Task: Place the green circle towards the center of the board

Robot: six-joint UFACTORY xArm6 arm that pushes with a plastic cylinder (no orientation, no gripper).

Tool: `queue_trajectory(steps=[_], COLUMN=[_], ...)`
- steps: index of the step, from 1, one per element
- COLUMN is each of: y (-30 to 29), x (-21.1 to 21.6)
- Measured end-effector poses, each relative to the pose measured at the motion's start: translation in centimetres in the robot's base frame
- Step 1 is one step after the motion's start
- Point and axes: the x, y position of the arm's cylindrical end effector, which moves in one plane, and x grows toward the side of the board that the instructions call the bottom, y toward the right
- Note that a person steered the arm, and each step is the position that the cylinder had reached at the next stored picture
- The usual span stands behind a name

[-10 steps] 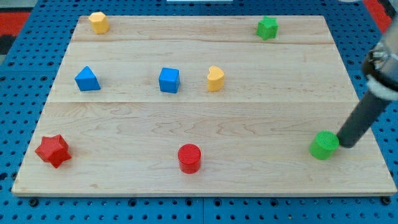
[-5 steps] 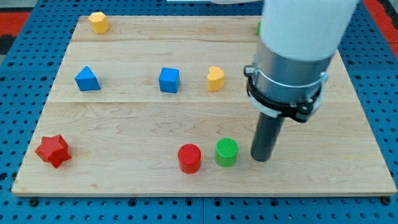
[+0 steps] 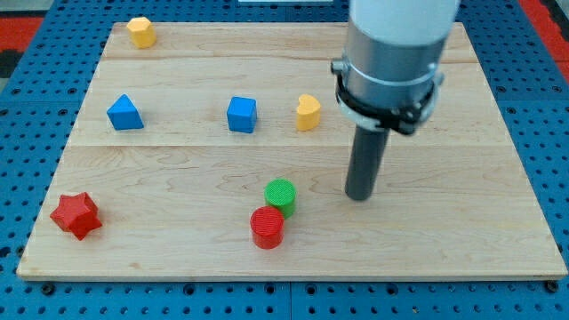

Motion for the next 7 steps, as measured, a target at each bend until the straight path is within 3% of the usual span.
queue_trajectory(steps=[1,2,4,7], y=[-4.0,-9.4,-12.3,-4.3], x=[3.7,4.6,1.1,0.6])
